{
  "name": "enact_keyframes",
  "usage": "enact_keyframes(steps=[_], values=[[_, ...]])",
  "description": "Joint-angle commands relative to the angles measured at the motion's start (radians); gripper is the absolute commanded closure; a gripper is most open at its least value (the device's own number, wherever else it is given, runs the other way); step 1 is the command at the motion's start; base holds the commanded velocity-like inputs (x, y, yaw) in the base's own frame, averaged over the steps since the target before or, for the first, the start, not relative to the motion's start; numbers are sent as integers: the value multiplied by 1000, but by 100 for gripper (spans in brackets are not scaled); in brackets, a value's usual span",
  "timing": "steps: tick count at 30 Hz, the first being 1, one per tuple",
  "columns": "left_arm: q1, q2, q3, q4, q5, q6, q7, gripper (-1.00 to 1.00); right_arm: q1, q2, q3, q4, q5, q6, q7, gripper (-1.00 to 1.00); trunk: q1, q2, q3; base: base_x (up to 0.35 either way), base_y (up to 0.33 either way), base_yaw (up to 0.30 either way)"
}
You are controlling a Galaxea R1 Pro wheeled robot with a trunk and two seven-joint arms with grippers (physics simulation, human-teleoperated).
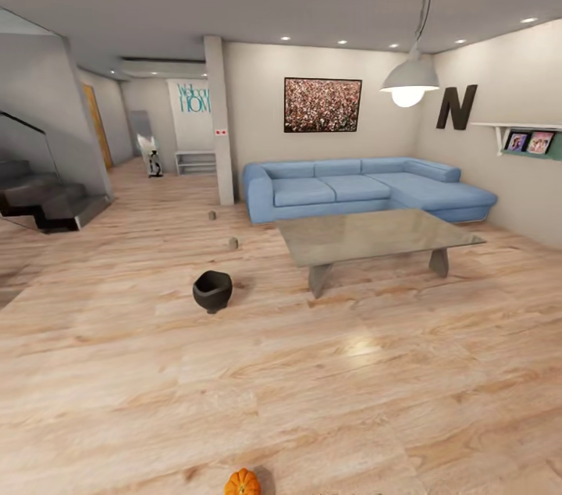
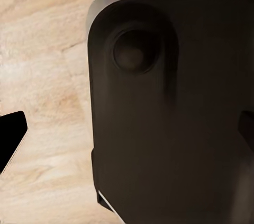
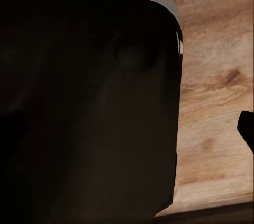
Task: Place each of the two pumpkins and all three candles from the living room inside a cabinet in the living room (use any cabinet), then make sure every cabinet is closed, and position the cauldron so it is next to a table in the living room.
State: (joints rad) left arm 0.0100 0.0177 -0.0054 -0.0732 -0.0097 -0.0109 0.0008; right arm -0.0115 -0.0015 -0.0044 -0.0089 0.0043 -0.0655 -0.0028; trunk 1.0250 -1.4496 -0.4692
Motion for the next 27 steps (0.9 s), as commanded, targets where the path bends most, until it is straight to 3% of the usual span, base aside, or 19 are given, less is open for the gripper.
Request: enact_keyframes(steps=[1, 17, 24, 26, 27], values=[[1, 0, -1, -2, -1, -1, 0, -100, -1, 0, 0, 1, 1, -4, 0, -100, 0, 0, -1, 0, 0, -280], [-1, -2, -2, -13, -1, -21, 0, -100, -1, 0, -2, 1, 1, -28, 0, -100, 0, 0, -1, 0, 0, -281], [-5, -3, -2, -212, -1, 29, 2, -100, -1, 1, -5, -10, -5, -24, -4, -100, 0, 0, -1, 0, 0, -281], [-12, -5, -1, -311, 0, 129, 3, -100, -1, 0, -5, -80, -36, -8, -6, -100, 0, 0, -1, 0, 0, -281], [-20, -5, -1, -409, 4, 225, 2, -100, -1, 0, -4, -144, -85, 38, -6, -100, 0, 0, -1, 0, 0, -280]])
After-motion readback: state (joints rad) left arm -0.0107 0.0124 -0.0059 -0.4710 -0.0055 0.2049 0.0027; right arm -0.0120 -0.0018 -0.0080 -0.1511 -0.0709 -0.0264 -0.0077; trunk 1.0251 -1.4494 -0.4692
